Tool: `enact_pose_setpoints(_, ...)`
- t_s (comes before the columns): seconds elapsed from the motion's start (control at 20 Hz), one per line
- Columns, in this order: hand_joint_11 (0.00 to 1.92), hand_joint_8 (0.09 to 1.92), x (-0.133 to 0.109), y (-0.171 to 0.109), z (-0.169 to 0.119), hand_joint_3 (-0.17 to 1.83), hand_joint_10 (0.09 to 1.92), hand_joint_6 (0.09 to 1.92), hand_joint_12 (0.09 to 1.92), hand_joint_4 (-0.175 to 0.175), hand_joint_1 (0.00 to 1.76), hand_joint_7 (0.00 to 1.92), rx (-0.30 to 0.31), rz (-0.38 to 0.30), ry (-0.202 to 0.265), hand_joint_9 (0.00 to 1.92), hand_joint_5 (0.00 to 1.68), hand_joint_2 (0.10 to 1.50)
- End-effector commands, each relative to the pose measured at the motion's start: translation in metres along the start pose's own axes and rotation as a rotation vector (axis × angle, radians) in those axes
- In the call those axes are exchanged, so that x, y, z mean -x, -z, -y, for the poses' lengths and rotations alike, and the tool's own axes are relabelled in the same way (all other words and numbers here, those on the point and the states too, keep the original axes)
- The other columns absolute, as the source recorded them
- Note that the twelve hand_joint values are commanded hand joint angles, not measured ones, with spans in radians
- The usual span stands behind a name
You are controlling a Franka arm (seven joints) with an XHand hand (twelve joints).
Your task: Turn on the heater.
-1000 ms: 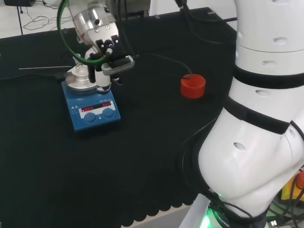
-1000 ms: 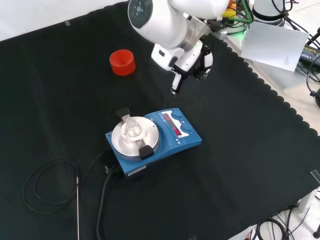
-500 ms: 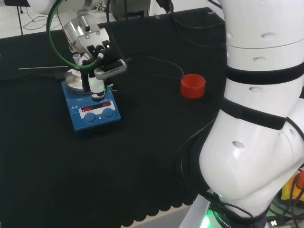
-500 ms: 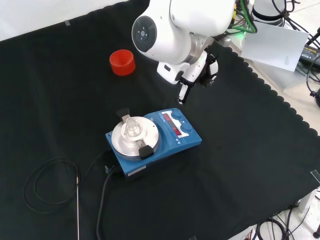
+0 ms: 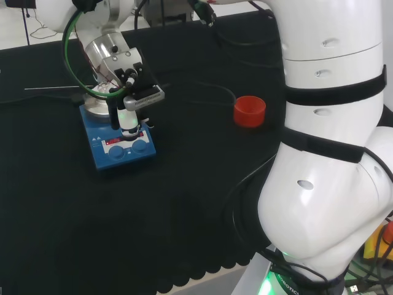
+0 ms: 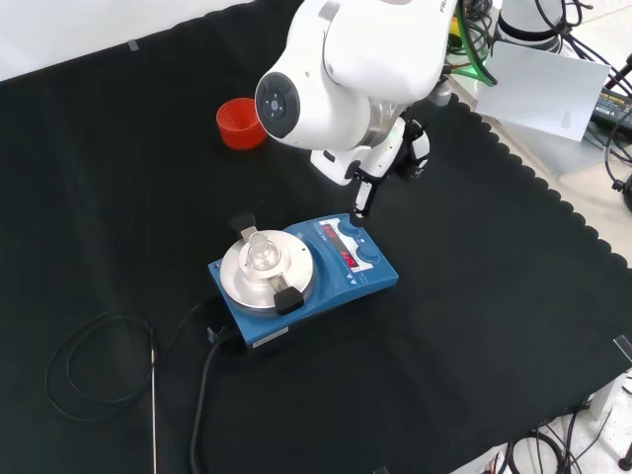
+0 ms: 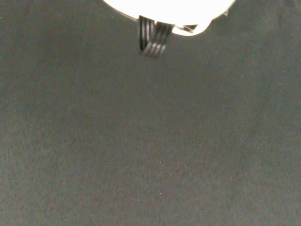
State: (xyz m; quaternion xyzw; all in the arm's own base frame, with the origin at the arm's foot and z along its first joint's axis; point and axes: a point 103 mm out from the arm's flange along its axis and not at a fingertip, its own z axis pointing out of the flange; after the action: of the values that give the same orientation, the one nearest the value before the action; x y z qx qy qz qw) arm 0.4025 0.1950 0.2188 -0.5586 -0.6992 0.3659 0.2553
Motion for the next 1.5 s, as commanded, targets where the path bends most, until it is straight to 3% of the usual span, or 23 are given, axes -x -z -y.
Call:
enact_pose_setpoints(0.05,1.06,1.52,-0.001,-0.003,-0.008,0.97,1.32,0.09,1.0,-0.026,1.34,1.38,-0.017,0.004,0.005,1.47,0.29,0.64)
enact_pose_setpoints(1.5,1.05,1.53,-0.005,-0.022,-0.036,1.0,1.32,0.09,1.01,-0.025,1.34,1.38,-0.065,0.005,0.02,1.47,0.3,0.63)
